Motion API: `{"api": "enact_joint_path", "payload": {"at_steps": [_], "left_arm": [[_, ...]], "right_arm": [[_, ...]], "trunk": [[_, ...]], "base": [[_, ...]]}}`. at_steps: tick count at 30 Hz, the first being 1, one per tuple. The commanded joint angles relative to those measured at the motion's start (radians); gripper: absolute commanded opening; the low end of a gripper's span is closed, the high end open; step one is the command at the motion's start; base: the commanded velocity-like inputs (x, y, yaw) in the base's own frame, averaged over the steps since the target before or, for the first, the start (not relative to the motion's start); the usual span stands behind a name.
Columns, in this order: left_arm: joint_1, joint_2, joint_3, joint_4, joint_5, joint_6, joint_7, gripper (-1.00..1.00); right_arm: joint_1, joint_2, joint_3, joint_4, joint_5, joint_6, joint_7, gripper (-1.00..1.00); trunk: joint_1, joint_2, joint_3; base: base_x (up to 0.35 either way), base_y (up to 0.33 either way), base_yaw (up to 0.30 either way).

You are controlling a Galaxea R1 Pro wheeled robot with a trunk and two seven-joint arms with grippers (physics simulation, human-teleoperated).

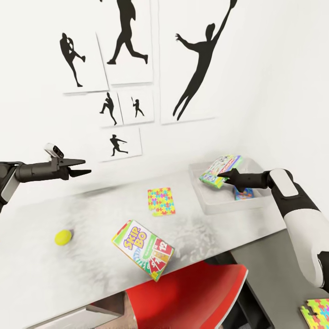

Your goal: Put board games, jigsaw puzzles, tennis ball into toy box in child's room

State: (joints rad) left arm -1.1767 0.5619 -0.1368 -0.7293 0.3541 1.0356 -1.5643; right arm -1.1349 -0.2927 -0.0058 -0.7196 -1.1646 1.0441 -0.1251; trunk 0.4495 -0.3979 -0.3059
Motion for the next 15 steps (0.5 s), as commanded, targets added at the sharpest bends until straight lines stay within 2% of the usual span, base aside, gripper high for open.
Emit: {"api": "enact_joint_path", "payload": {"at_steps": [1,15], "left_arm": [[-0.001,0.001,-0.004,0.001,0.000,0.011,-0.007,1.00],[-0.002,0.004,-0.004,0.001,-0.001,0.011,-0.007,1.00]], "right_arm": [[-0.001,0.000,-0.001,-0.001,-0.011,0.003,-0.008,-1.00],[-0.004,-0.002,0.000,-0.001,-0.010,0.003,-0.001,-1.00]], "trunk": [[0.001,-0.002,-0.004],[0.001,-0.002,-0.027]], "base": [[0.000,0.000,0.000],[0.000,0.000,0.000]]}}
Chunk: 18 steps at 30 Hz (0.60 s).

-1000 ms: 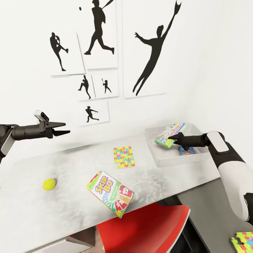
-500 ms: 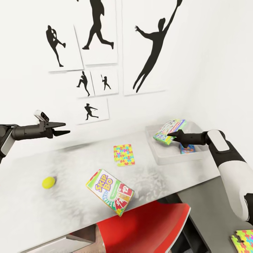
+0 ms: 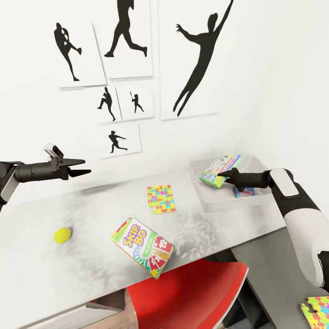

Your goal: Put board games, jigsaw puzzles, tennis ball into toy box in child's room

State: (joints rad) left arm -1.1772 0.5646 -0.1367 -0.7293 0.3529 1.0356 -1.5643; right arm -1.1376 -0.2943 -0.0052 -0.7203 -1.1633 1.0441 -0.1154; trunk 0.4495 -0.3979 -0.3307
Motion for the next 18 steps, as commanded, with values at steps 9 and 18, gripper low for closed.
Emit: {"api": "enact_joint_path", "payload": {"at_steps": [9,18], "left_arm": [[-0.001,0.003,-0.004,0.001,0.001,0.011,-0.007,1.00],[-0.002,0.003,-0.004,0.001,0.001,0.011,-0.007,1.00]], "right_arm": [[-0.009,-0.006,0.001,-0.001,-0.010,0.003,-0.010,-1.00],[-0.016,-0.022,0.001,-0.006,-0.010,0.003,-0.010,-1.00]], "trunk": [[0.001,-0.002,-0.017],[0.001,-0.002,-0.032]], "base": [[0.000,0.000,0.000],[0.000,0.000,0.000]]}}
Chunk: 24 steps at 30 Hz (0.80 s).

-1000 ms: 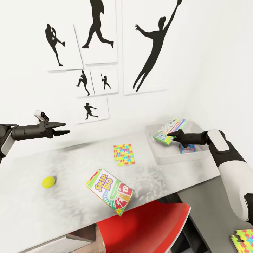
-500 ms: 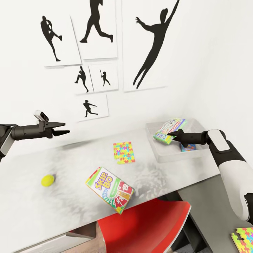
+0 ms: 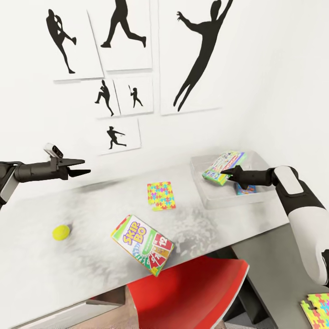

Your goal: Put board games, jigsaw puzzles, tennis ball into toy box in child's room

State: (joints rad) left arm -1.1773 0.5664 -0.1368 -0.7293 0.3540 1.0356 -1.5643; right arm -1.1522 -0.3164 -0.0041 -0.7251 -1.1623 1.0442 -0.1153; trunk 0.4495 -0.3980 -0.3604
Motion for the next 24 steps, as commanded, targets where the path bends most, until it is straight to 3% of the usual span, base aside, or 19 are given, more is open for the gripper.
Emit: {"api": "enact_joint_path", "payload": {"at_steps": [1,15,24], "left_arm": [[-0.002,0.002,-0.004,0.001,0.000,0.011,-0.007,1.00],[-0.002,0.005,-0.003,-0.007,0.002,0.011,-0.007,1.00],[-0.002,0.006,-0.003,-0.007,0.002,0.011,-0.007,1.00]], "right_arm": [[-0.002,-0.001,0.000,-0.002,-0.011,0.003,-0.010,-1.00],[-0.003,-0.002,0.001,-0.003,-0.011,0.003,-0.010,-1.00],[-0.021,-0.003,0.036,-0.005,-0.011,0.003,-0.008,-1.00]], "trunk": [[0.001,-0.002,-0.004],[0.001,-0.002,-0.027],[0.001,-0.002,-0.041]], "base": [[0.000,0.000,0.000],[0.000,0.000,0.000],[0.000,0.000,0.000]]}}
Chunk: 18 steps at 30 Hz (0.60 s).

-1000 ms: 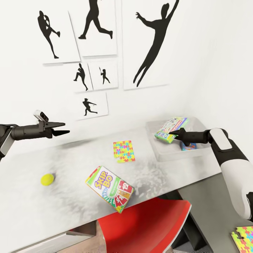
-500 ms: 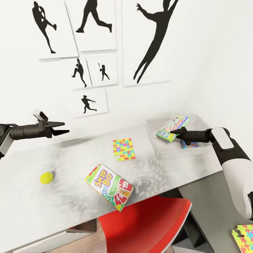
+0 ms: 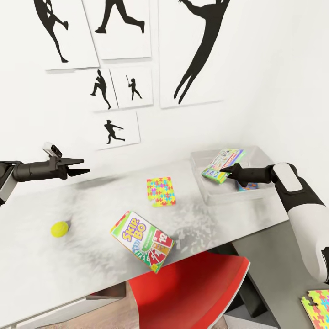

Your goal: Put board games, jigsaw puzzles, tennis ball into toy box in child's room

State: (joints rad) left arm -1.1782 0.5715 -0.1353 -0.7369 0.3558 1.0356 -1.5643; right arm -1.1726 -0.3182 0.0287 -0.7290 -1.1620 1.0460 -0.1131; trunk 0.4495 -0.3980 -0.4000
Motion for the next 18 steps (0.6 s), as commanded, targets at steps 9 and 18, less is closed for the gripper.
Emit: {"api": "enact_joint_path", "payload": {"at_steps": [9,18], "left_arm": [[-0.001,0.012,-0.004,0.000,0.002,0.011,-0.007,1.00],[-0.003,0.016,-0.004,-0.002,-0.001,0.011,-0.007,1.00]], "right_arm": [[-0.006,-0.004,0.007,-0.018,-0.012,0.001,0.008,-1.00],[-0.007,-0.005,0.011,-0.021,-0.010,0.001,0.009,-1.00]], "trunk": [[0.001,-0.002,-0.017],[0.001,-0.002,-0.027]], "base": [[0.000,0.000,0.000],[0.000,0.000,0.000]]}}
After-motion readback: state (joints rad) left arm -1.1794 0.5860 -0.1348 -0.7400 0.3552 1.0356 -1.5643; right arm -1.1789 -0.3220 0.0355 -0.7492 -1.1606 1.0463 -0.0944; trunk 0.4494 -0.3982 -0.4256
